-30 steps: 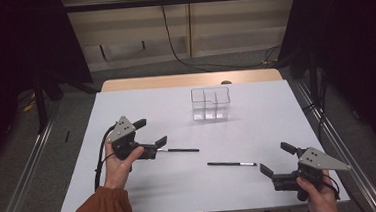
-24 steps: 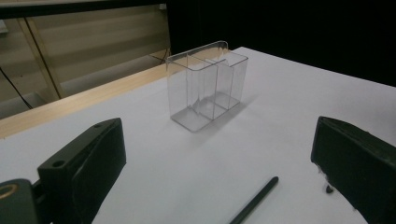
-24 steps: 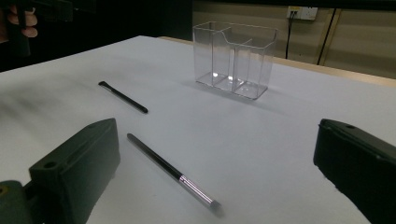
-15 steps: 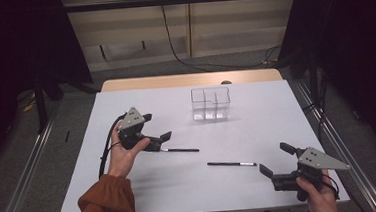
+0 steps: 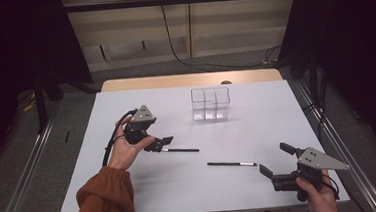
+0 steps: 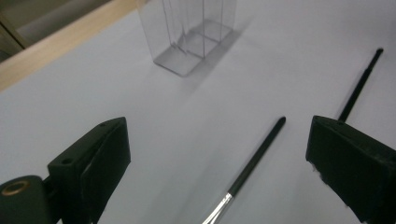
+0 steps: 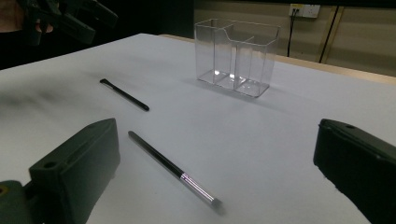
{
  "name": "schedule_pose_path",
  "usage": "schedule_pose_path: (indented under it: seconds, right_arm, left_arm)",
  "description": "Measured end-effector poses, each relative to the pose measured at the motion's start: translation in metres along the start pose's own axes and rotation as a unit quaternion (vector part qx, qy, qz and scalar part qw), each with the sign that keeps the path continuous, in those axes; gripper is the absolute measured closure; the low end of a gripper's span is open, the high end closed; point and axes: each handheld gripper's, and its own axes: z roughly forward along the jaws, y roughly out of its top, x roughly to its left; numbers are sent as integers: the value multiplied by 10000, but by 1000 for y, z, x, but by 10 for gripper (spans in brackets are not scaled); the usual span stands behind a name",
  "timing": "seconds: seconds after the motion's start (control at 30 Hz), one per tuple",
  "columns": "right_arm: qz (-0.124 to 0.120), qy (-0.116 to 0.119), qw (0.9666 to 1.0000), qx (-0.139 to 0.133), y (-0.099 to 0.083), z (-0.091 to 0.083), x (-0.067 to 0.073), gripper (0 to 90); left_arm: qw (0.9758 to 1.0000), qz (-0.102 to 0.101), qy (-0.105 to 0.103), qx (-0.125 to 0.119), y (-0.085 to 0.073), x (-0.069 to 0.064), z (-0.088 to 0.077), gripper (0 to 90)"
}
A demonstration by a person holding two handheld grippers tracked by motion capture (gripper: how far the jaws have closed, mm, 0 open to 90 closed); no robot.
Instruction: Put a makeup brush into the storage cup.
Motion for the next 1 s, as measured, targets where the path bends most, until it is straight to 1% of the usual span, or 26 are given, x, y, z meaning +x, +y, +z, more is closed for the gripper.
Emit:
schedule_pose_path:
  seconds: [0.03, 0.07, 0.1, 0.13, 0.17, 0.23, 0.27, 0.37, 0.43, 0.47, 0.5, 0.53, 0.63, 0.73, 0.83, 0.87, 0.9, 0.93, 0.97, 1.0]
  right_arm:
    - [8, 3, 10000, 5, 0, 0, 0, 2]
    - [6, 7, 10000, 9, 0, 0, 0, 2]
    - [7, 9, 10000, 10, 0, 0, 0, 1]
    - [10, 6, 10000, 8, 0, 0, 0, 2]
    - [9, 6, 10000, 6, 0, 0, 0, 2]
    - [17, 7, 10000, 11, 0, 0, 0, 2]
    - [19, 8, 10000, 11, 0, 0, 0, 2]
    - [-6, 19, 10000, 11, 0, 0, 0, 2]
    - [7, 25, 10000, 12, 0, 0, 1, 2]
    - [9, 28, 10000, 18, 0, 0, 1, 2]
    - [14, 26, 10000, 26, 0, 0, 0, 2]
    - [17, 22, 10000, 32, 0, 0, 0, 1]
    - [13, 29, 10000, 15, 0, 0, 1, 2]
    - [-9, 26, 10000, 20, 0, 0, 1, 2]
    - [22, 29, 10000, 26, 0, 0, 1, 2]
    - [22, 29, 10000, 24, 0, 0, 1, 2]
    - [24, 29, 10000, 24, 0, 0, 1, 2]
    - [22, 31, 10000, 24, 0, 0, 1, 2]
    - [22, 31, 10000, 24, 0, 0, 1, 2]
    - [18, 35, 10000, 23, 0, 0, 1, 2]
  left_arm:
    - [10000, -47, 5, 2, 1, -1, 2, 63]
    - [9998, 125, 56, 164, 2, 1, 1, 64]
    - [9997, 117, 154, 161, 3, 0, 2, 63]
    - [9993, 217, 154, 251, 3, 1, 1, 57]
    - [9996, 122, 107, 238, 3, 0, 3, 55]
    - [9987, 254, 94, 437, 3, 0, 5, 56]
    - [9981, 287, 70, 532, 3, 1, 6, 57]
    - [9975, 252, 10, 654, 4, 2, 10, 69]
    - [9960, 304, -62, 843, 4, 3, 13, 75]
    - [9950, 356, -28, 929, 5, 2, 15, 76]
    - [9940, 404, -77, 1016, 5, 2, 16, 76]
    - [9933, 400, -144, 1072, 5, 2, 18, 76]
    - [9899, 493, -275, 1298, 7, 3, 21, 75]
    - [9864, 572, -348, 1499, 10, 3, 24, 72]
    - [9825, 644, -399, 1699, 12, 3, 27, 71]
    - [9810, 663, -416, 1777, 12, 3, 28, 71]
    - [9794, 615, -499, 1855, 13, 2, 30, 71]
    - [9772, 656, -540, 1948, 13, 1, 32, 72]
    - [9755, 712, -500, 2019, 13, 0, 33, 72]
    - [9734, 733, -532, 2104, 14, -1, 35, 71]
